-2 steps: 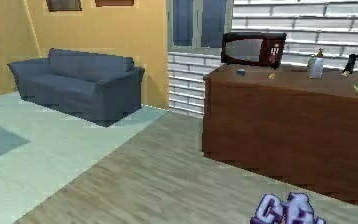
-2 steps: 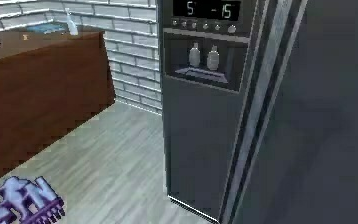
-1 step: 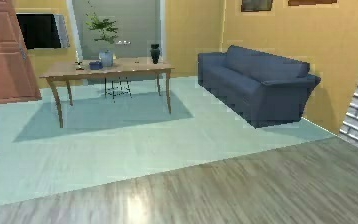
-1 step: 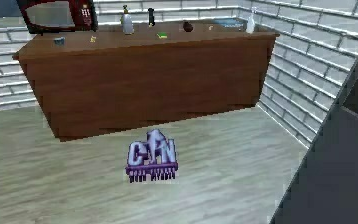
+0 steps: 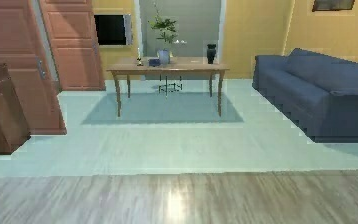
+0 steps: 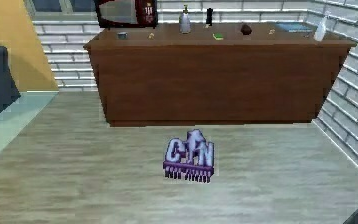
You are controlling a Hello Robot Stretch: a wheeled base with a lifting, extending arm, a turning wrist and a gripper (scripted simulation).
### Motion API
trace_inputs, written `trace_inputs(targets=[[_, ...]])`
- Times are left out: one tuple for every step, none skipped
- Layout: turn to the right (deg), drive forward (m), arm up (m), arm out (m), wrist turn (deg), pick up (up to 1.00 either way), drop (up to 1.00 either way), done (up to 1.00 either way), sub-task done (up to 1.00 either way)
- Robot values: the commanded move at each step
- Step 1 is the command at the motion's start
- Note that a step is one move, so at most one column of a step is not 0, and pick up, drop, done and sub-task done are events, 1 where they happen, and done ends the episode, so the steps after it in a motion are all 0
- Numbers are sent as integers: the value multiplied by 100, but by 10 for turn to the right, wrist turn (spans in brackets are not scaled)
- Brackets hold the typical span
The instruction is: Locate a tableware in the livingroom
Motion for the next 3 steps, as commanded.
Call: trace_inputs(targets=[[0, 100, 0, 0, 0, 0, 0, 0, 0], [-30, 0, 0, 0, 0, 0, 0, 0, 0], [0, 100, 0, 0, 0, 0, 0, 0, 0]])
